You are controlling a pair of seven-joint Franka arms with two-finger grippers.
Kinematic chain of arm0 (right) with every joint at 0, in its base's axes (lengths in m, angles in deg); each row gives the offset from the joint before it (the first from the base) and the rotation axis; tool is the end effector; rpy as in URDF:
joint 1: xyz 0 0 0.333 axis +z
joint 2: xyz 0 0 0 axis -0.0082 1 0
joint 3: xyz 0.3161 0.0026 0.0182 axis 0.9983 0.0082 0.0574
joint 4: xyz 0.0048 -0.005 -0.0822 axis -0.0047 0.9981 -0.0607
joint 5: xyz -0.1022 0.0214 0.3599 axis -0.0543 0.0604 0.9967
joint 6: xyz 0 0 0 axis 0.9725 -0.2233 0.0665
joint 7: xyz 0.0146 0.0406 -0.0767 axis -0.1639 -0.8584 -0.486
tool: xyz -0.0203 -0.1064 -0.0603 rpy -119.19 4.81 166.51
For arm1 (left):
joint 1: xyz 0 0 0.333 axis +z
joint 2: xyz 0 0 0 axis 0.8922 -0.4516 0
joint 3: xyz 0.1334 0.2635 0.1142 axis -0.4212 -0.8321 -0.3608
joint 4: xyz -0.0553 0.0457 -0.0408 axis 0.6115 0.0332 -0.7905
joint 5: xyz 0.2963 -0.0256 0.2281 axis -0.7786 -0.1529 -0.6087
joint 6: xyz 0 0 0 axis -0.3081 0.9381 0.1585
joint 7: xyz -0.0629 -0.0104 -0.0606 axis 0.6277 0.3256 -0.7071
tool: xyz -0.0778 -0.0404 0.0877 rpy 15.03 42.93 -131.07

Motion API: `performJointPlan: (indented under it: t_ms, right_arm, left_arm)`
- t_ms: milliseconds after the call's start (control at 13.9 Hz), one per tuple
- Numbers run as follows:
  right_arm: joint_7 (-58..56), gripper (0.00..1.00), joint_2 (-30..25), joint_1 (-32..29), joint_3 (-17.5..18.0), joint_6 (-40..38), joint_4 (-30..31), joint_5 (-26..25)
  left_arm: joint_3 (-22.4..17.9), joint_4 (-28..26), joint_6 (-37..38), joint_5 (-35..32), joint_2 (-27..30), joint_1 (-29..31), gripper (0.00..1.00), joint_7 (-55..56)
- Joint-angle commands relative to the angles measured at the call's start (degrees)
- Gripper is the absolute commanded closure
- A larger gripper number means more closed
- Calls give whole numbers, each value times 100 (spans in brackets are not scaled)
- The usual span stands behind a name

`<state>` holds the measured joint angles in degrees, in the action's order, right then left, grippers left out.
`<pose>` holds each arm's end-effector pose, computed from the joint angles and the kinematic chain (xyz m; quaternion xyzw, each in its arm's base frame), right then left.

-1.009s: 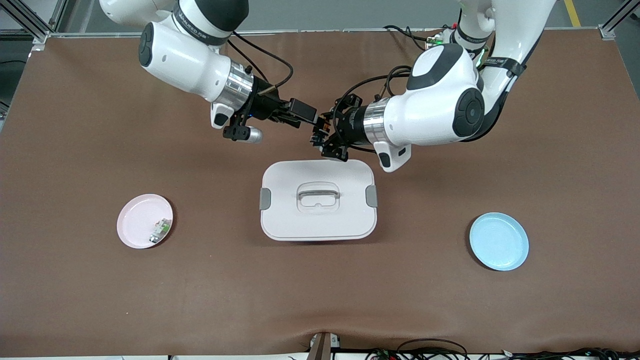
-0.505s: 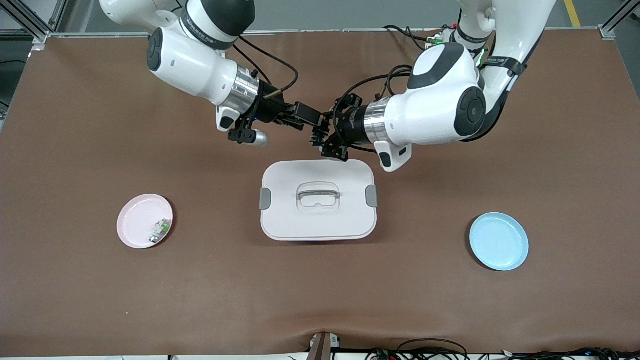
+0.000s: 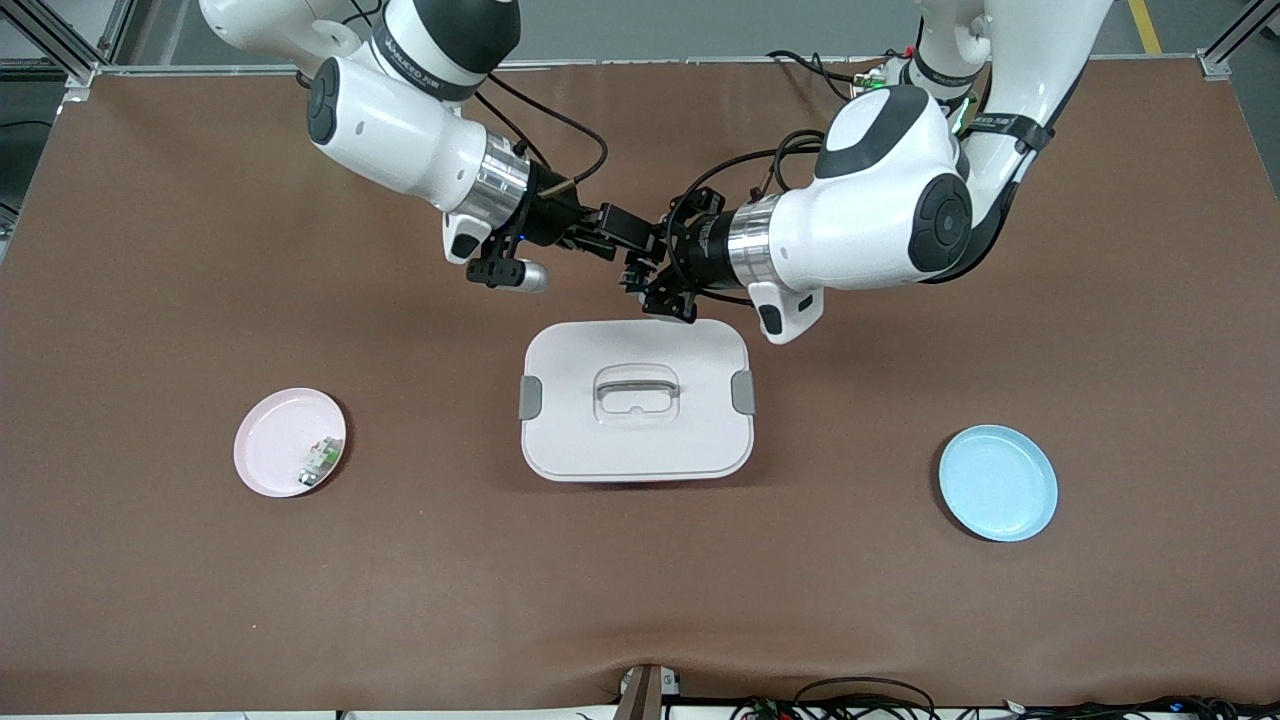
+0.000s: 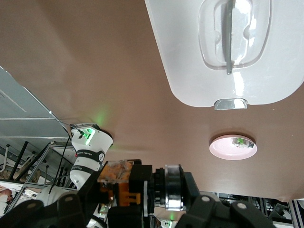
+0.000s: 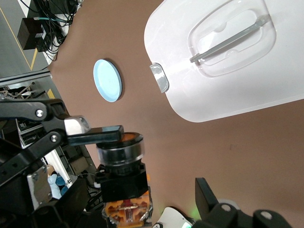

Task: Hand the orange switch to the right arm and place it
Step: 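Open the left gripper and pull the right gripper away with the switch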

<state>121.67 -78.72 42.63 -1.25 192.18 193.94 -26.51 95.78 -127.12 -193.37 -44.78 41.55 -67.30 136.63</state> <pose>0.4767 0.4078 0.5008 -0.9016 0.1862 0.0627 0.3854 0.5324 -0.4184 0.5062 0.7155 0.5872 -0.3429 0.1605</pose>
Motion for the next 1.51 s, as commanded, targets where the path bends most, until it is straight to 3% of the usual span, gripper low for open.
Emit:
performJointPlan:
  t_ms: [0,360,505,577,721,793,865,937,1009,1441]
  right_arm:
    - [-3,15,63,93,-53,56,-114,113]
    - [-2,76,63,84,-53,47,-123,122]
    - [-2,95,63,67,-53,29,-149,122]
    - [-2,100,63,67,-53,21,-149,122]
    - [-2,100,63,49,-53,12,-149,122]
    - [-11,100,63,40,-53,3,-149,122]
    - [-20,100,63,32,-53,-6,-149,122]
    - [-29,100,63,14,-53,-6,-149,122]
    - [-38,100,63,5,-62,-6,-149,122]
    - [-99,100,36,-117,-106,-242,-228,87]
  left_arm:
    - [-3,98,-81,116,-38,-51,100,105]
    - [6,98,-230,116,-82,-87,100,149]
    - [6,98,-240,116,-82,-87,100,149]
    - [6,98,-240,116,-82,-87,100,149]
    - [6,98,-240,116,-82,-78,100,184]
    - [6,98,-240,116,-91,-69,94,210]
    - [6,98,-240,116,-91,-69,75,211]
    - [6,98,-248,116,-91,-69,48,202]
    - [6,107,-248,107,-82,-78,2,176]
    - [-3,212,-284,107,-56,1,0,132]
